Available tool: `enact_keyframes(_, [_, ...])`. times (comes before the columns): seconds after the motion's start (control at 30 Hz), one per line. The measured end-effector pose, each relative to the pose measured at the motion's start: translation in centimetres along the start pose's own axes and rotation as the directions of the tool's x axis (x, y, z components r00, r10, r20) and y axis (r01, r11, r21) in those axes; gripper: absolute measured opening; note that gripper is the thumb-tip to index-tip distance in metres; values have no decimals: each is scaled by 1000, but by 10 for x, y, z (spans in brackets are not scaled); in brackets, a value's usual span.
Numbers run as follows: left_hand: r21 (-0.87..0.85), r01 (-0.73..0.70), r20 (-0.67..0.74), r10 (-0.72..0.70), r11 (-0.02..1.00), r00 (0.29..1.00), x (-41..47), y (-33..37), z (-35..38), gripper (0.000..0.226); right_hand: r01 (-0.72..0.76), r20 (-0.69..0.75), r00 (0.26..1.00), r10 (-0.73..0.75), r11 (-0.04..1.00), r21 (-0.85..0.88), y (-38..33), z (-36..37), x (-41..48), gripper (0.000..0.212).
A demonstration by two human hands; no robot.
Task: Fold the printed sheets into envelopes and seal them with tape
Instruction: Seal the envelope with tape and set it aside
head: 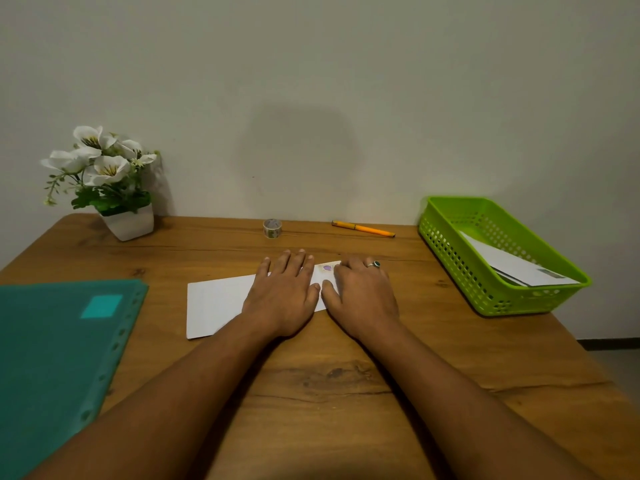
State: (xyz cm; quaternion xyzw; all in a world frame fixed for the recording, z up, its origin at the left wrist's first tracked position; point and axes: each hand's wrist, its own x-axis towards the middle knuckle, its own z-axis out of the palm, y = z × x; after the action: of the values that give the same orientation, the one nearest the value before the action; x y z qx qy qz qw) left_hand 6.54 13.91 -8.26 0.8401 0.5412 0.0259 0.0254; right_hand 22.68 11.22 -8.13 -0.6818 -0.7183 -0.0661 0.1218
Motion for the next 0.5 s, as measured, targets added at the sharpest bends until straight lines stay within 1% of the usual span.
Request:
enact_keyframes(0.1, [-9,-1,0,1,1000,1000,0,0,1,63,78,-30,997,-76,996,49,2,0,-1,39])
enact_keyframes(0.13, [-13,-2,-1,2,1000,1000,0,0,1,63,109,-32,994,-106,991,84,2,-1,-1,35])
enact_keyframes(0.17, [-17,-3,-6,3,1000,1000,0,-1,2,62,126,-26,992,-124,985,116,2,-1,-1,35])
enact_keyframes(0.23, [-16,-6,-16,6,1000,1000,0,-1,2,62,116,5,993,-118,982,147,1,-1,0,49])
enact_keyframes(0.27, [-13,-7,-17,6,1000,1000,-1,-1,2,62,110,20,993,-114,984,141,0,-2,1,57])
enact_keyframes(0.3, [-13,-7,-17,7,1000,1000,-1,-1,2,62,108,35,993,-113,986,123,-1,-2,3,61])
enact_keyframes(0.4, [-16,-7,-12,7,1000,1000,-1,0,1,61,108,60,992,-113,991,78,-3,-2,6,49])
enact_keyframes(0.5, [-27,-3,-6,3,1000,1000,-1,0,2,62,111,30,993,-115,987,114,-2,-1,3,40])
